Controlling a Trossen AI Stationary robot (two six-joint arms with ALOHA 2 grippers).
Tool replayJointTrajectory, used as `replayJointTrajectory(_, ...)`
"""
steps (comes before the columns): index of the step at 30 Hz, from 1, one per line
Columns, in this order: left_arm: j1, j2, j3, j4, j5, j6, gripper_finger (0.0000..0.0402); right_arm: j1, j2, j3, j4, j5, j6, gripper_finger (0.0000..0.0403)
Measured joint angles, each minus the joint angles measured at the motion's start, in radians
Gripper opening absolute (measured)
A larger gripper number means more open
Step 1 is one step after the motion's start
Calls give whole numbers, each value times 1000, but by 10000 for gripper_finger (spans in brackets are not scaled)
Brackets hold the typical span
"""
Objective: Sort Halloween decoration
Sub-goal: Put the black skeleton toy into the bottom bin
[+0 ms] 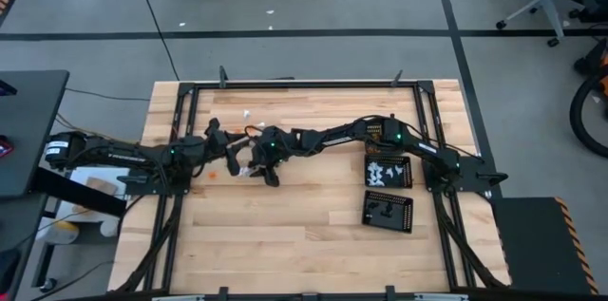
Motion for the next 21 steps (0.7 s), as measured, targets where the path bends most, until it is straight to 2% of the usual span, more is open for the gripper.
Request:
replayJointTrajectory(9, 0, 0, 0, -29, 0, -1, 77, -5, -28, -5, -58, -12, -19, 174)
replayJointTrajectory(14, 0, 0, 0, -29, 0, -2, 77, 15, -45, -6, -97, 71, -105, 173)
replayJointTrajectory(21, 0, 0, 0, -29, -1, -6, 77, 31, -45, -6, -31, 158, -126, 172)
